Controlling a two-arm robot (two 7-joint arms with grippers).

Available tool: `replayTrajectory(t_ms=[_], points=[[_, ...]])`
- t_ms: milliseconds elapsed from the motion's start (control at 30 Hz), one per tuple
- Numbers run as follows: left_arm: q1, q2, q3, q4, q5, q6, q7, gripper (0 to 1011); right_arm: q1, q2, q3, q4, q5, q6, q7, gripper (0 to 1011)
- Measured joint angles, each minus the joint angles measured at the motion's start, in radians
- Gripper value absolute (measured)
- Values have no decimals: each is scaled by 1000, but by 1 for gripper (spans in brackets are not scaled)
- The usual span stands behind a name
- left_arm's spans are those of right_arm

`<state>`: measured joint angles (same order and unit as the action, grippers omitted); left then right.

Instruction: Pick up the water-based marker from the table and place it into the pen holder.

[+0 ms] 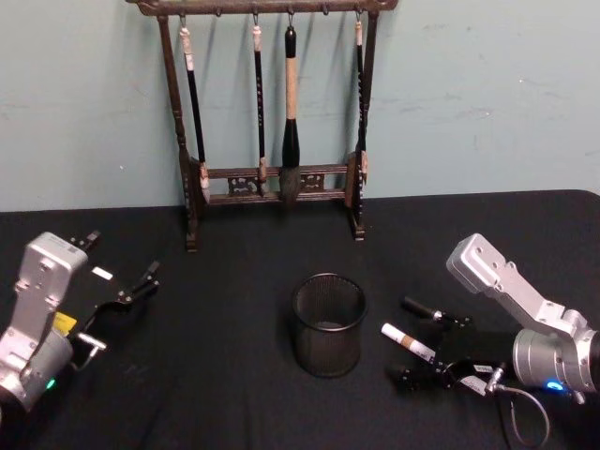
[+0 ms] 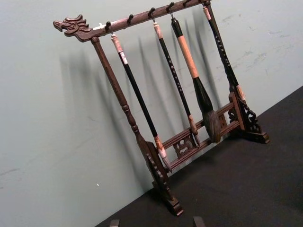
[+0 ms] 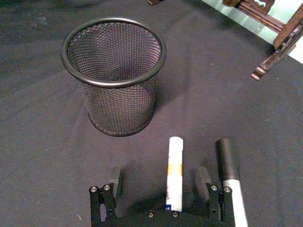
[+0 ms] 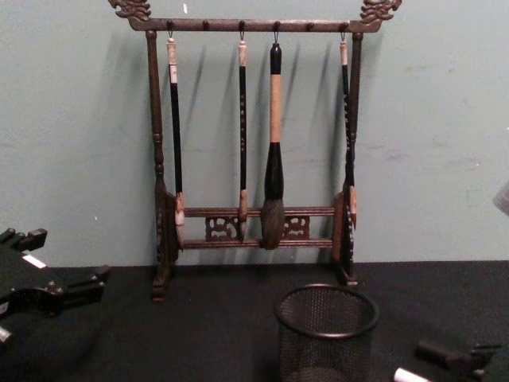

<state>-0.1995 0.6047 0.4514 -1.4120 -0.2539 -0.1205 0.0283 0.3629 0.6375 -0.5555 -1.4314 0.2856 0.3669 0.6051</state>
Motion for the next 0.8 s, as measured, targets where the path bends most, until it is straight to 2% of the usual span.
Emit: replayTrajectory(t_ms=[800], points=[[0,0,0,0,0,0,0,1008,16,-37,-1,56,0,5,3,1002]])
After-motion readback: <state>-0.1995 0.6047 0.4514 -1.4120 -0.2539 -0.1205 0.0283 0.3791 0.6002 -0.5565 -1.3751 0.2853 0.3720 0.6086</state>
